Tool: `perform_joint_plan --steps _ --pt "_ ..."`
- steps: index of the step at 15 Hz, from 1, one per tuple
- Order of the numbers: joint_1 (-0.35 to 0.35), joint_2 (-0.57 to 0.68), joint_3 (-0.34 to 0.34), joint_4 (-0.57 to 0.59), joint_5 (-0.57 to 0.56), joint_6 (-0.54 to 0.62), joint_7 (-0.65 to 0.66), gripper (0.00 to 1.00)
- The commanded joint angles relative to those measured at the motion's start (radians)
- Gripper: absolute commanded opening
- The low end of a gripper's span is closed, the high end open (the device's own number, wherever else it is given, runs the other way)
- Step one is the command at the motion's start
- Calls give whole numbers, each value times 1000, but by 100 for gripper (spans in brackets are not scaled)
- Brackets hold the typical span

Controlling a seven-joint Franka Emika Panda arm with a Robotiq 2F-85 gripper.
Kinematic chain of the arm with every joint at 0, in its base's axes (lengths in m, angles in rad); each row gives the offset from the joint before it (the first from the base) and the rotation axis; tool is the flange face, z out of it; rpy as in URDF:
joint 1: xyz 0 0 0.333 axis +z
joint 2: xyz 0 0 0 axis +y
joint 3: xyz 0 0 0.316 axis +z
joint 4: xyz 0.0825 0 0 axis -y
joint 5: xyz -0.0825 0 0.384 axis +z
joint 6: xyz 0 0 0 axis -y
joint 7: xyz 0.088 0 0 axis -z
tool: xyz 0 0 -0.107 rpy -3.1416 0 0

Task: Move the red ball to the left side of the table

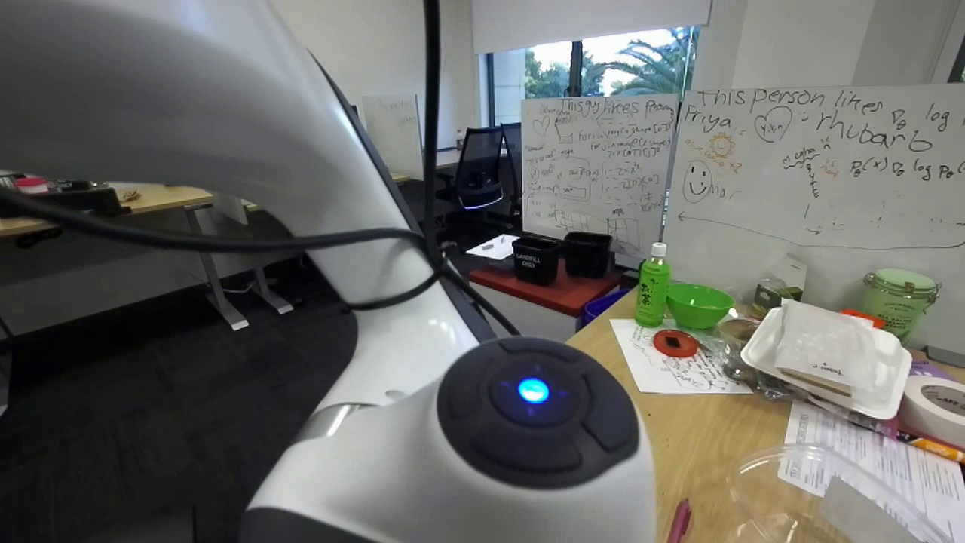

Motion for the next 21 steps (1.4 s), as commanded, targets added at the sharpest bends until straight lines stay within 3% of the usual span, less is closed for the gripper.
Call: perform_joint_plan --steps 1,4,8,13,14,15,21 --pt "-53 -77 107 -52 52 22 -117 20" --pt "-81 -135 188 -53 115 9 -220 20" --pt "-74 -147 248 -21 181 8 -326 20" --pt "-55 -95 306 21 196 25 -341 20" --pt "-40 -124 281 -8 153 11 -292 20" --pt "-39 -118 286 -4 153 11 -290 45" --pt "-39 -120 281 -5 152 11 -290 45"
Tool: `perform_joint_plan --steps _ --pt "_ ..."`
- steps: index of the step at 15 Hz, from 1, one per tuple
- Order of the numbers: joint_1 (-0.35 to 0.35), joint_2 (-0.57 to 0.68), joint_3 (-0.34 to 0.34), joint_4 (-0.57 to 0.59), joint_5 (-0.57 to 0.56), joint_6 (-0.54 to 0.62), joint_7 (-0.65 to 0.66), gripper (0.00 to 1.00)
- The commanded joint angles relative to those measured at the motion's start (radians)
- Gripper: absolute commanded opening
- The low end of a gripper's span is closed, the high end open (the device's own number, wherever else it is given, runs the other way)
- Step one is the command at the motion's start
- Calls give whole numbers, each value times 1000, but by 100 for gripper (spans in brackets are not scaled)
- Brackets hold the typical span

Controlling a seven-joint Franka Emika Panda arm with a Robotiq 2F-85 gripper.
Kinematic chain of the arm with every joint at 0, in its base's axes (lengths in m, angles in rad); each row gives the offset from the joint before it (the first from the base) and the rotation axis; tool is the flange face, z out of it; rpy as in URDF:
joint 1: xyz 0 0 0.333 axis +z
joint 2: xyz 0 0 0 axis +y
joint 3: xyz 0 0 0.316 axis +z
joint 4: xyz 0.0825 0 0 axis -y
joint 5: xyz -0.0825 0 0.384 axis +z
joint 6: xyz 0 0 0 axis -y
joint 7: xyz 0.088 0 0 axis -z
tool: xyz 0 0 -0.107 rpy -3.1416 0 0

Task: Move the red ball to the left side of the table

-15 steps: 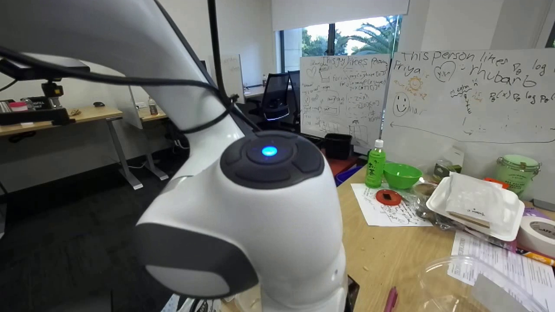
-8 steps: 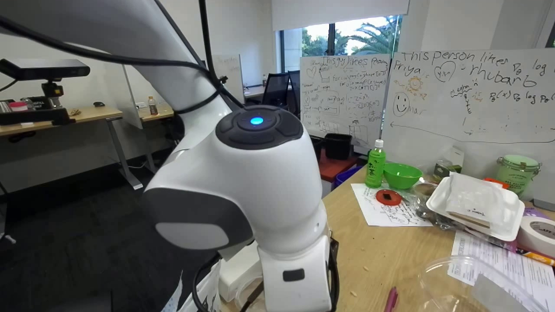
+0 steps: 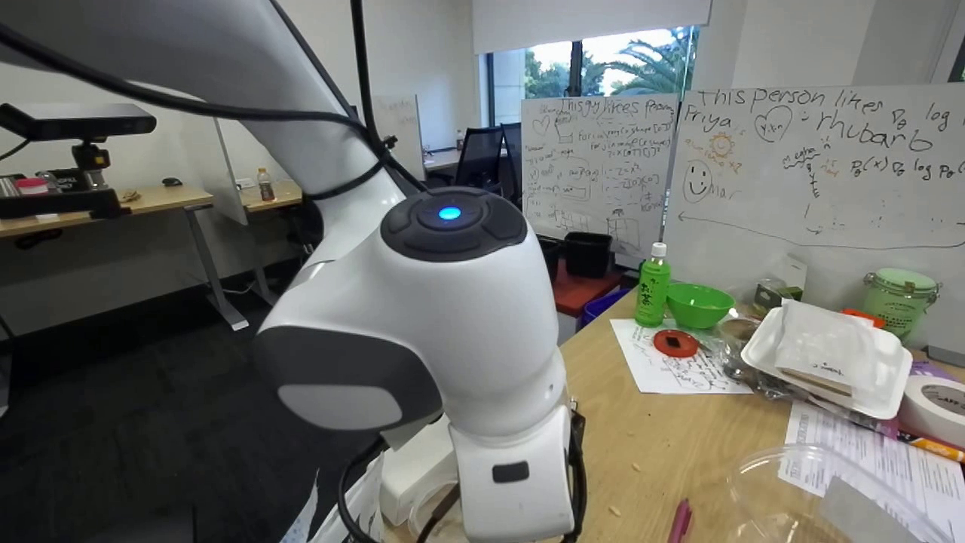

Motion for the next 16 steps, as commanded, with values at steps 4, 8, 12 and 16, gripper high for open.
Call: perform_joint_plan --steps 4,8,12,16 --pt "22 12 2 7 -33 42 -2 20" --pt "166 58 -103 69 -132 108 11 20" --pt "272 169 -189 167 -211 112 17 20" --pt "359 288 -283 246 -264 70 53 20"
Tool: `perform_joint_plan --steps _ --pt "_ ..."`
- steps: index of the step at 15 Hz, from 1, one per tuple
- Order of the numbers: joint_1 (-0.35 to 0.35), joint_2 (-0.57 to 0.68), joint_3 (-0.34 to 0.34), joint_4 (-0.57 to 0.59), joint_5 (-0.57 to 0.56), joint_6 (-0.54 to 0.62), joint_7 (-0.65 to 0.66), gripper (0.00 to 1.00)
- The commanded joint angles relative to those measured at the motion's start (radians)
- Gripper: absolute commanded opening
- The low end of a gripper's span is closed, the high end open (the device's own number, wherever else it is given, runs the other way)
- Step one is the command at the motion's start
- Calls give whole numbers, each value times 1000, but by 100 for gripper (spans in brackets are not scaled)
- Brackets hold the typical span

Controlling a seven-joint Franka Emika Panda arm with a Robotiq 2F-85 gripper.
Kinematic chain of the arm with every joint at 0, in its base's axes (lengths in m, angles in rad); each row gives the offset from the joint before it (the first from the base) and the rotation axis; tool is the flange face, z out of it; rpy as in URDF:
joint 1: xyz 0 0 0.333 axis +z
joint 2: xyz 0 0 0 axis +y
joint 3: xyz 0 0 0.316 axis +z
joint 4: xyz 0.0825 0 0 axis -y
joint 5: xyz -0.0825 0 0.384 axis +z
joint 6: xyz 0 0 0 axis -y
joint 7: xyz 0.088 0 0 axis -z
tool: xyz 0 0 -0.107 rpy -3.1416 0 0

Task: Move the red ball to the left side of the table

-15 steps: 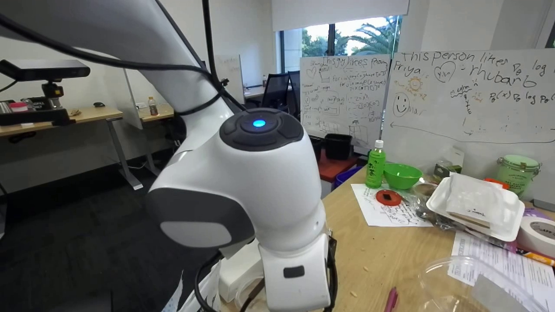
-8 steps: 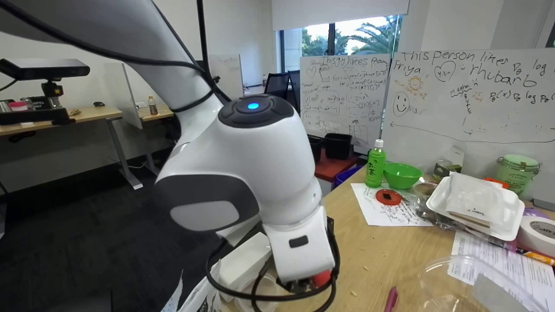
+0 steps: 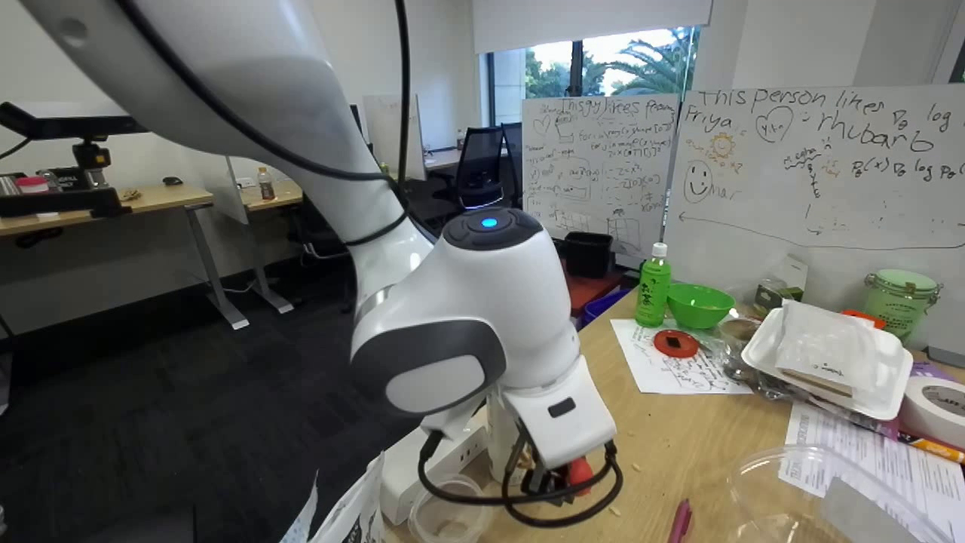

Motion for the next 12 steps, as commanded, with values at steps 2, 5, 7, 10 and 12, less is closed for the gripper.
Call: perform_joint_plan --steps 2,5,7,10,12 --pt "88 129 -92 98 -16 -31 18 20" --pt "121 194 -114 147 -13 -34 20 20" --pt "145 229 -133 176 -16 -39 23 20" --pt "166 268 -150 212 -15 -62 29 20" --pt "166 289 -151 231 -14 -83 33 20"
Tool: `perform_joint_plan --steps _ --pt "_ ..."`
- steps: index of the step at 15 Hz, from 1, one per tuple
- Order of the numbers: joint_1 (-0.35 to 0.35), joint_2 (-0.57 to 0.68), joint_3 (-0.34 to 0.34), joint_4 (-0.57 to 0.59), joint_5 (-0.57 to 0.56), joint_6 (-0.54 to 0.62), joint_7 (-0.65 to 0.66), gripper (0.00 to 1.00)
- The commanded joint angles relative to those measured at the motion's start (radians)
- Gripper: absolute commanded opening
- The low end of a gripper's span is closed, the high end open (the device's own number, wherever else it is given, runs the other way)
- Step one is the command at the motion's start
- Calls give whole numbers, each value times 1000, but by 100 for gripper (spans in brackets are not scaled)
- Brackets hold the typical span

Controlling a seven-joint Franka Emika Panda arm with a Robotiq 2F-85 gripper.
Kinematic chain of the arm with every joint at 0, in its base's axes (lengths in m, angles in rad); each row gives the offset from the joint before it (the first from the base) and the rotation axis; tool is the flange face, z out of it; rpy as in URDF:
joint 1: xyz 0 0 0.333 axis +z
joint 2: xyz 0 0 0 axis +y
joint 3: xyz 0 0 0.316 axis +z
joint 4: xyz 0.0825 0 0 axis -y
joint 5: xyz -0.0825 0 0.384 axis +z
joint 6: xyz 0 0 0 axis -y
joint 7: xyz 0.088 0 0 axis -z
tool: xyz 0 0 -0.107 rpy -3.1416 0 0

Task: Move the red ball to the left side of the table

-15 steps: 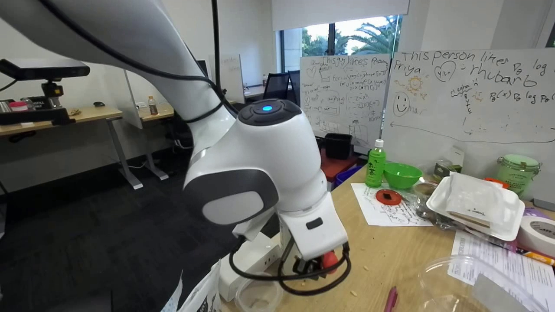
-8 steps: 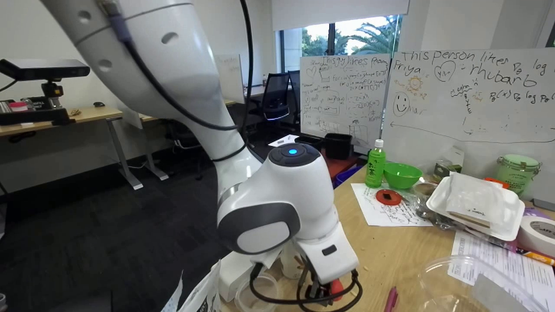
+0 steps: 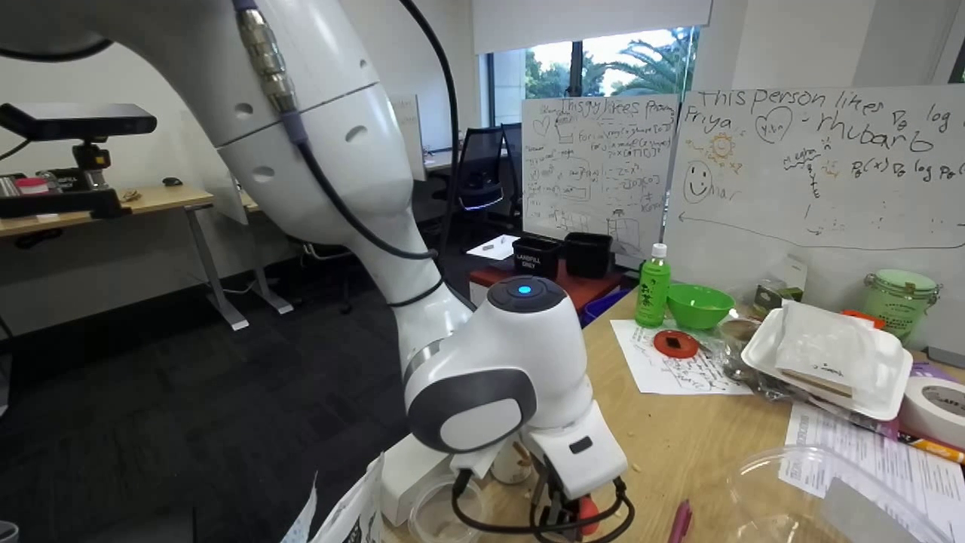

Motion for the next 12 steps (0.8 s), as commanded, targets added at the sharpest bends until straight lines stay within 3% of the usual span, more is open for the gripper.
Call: perform_joint_plan --steps 1,5,6,8,11,12 --pt "13 39 -21 51 -10 -63 24 20" --pt "6 60 -24 85 -15 -125 42 22" --pt "7 60 -29 90 -16 -137 50 70" --pt "0 57 -29 97 -16 -158 66 76" --pt "-10 49 -33 102 -13 -168 98 98" --pt "-12 47 -35 104 -13 -169 109 99"
